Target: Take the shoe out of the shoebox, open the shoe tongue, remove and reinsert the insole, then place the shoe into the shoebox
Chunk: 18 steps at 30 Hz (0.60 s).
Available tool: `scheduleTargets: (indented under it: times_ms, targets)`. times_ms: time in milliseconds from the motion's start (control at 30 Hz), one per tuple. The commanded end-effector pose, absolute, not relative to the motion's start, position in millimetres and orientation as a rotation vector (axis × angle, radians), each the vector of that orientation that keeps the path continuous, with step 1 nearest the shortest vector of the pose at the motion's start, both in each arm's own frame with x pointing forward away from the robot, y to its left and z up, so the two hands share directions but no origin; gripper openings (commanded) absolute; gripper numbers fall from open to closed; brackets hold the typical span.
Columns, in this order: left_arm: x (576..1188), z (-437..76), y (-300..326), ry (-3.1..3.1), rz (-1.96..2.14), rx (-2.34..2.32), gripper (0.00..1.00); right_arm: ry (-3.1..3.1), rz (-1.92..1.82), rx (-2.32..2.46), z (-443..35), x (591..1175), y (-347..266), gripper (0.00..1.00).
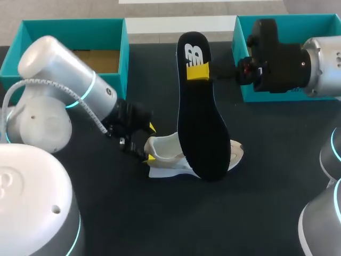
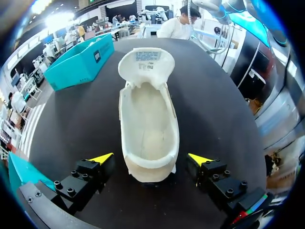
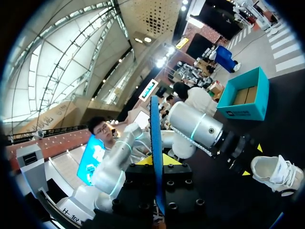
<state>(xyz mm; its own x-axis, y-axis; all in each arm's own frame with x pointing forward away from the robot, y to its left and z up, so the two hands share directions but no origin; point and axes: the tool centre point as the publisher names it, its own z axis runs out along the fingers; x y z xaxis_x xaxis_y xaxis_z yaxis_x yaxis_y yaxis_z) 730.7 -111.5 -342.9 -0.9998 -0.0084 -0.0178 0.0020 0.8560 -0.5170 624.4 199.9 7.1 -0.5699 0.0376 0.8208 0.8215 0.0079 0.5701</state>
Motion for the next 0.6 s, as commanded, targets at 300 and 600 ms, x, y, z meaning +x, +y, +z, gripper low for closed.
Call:
scheduleTargets:
  times_ms: [300,600]
  targets:
    - [729.3,-329.6,-111.3,3.069,-0.492,-0.059,1.00,-1.672,-1.623,-0.892,7.3,626.7,205.3,0.00]
    - [727.8,-328.7,-113.7,3.075,-0.415,-0.053,1.00,-1.672,-1.623,-0.892,7.3,626.7,205.3,0.00]
